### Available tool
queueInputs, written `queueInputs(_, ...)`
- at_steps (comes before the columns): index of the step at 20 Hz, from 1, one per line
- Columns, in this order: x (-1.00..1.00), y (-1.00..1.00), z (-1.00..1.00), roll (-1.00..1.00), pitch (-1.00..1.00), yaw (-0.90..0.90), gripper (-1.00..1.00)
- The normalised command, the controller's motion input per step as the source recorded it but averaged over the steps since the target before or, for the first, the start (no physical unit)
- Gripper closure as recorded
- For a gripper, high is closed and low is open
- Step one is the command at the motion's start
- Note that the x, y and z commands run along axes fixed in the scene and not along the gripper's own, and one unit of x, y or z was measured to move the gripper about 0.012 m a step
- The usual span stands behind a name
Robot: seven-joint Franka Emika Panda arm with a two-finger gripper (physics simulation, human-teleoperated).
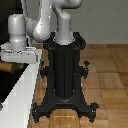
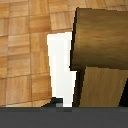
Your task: Open the door by pressing down and pulling on the handle.
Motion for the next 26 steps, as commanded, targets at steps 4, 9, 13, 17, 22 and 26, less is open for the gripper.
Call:
queueInputs(4,0.00,0.00,-0.50,0.00,-0.04,0.00,1.00)
queueInputs(9,0.00,0.00,-0.80,0.00,0.00,0.00,1.00)
queueInputs(13,0.00,0.25,-0.50,0.00,0.00,0.00,1.00)
queueInputs(17,0.00,0.50,0.00,0.00,0.00,0.00,1.00)
queueInputs(22,0.00,1.00,0.00,0.00,0.00,0.00,1.00)
queueInputs(26,0.00,1.00,0.00,0.00,0.00,0.00,1.00)
